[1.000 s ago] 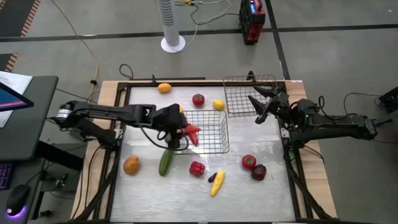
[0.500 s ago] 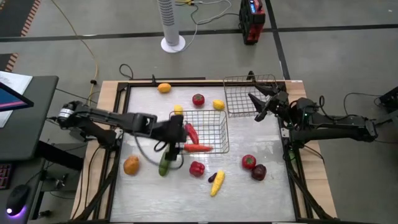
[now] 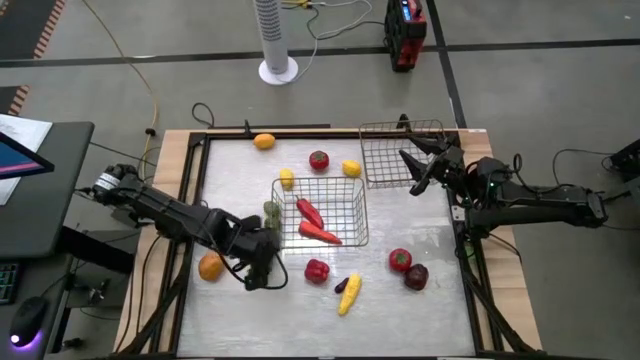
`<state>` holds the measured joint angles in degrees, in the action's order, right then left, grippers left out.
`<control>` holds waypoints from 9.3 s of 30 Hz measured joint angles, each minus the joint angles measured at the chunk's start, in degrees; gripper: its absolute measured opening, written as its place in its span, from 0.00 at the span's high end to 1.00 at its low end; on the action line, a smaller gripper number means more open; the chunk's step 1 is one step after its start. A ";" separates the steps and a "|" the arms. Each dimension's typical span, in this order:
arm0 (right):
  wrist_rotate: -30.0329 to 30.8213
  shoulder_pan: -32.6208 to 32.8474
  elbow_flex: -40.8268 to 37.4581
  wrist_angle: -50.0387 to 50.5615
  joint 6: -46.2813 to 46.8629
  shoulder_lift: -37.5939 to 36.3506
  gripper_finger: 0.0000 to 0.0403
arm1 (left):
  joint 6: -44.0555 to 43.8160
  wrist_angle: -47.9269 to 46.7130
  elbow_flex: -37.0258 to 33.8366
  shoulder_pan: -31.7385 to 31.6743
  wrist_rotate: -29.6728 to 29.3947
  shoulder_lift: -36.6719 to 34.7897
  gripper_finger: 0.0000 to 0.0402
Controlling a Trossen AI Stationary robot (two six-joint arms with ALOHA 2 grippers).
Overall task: Sort produce into baskets
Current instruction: Put the green cucumber into the left wire basket, then put the green lime into the right wire basket, then put the brown potato into the left wire basket
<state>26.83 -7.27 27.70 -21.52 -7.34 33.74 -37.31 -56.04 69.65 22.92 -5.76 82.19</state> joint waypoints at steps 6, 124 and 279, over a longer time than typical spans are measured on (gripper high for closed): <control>-0.01 0.00 0.00 -0.05 -0.02 0.00 0.37 | -13.91 -5.93 -4.26 3.23 -2.34 0.00 0.36; -0.07 0.11 0.00 1.36 1.31 0.02 0.37 | 35.16 8.52 -15.89 -22.94 -18.73 -20.88 0.34; -1.33 0.04 0.00 3.43 1.44 0.00 0.37 | 56.26 52.48 27.76 -43.16 5.29 36.57 0.34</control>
<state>25.50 -7.22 27.70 -18.09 -5.89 33.74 18.95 -3.56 97.41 -20.24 -0.47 118.76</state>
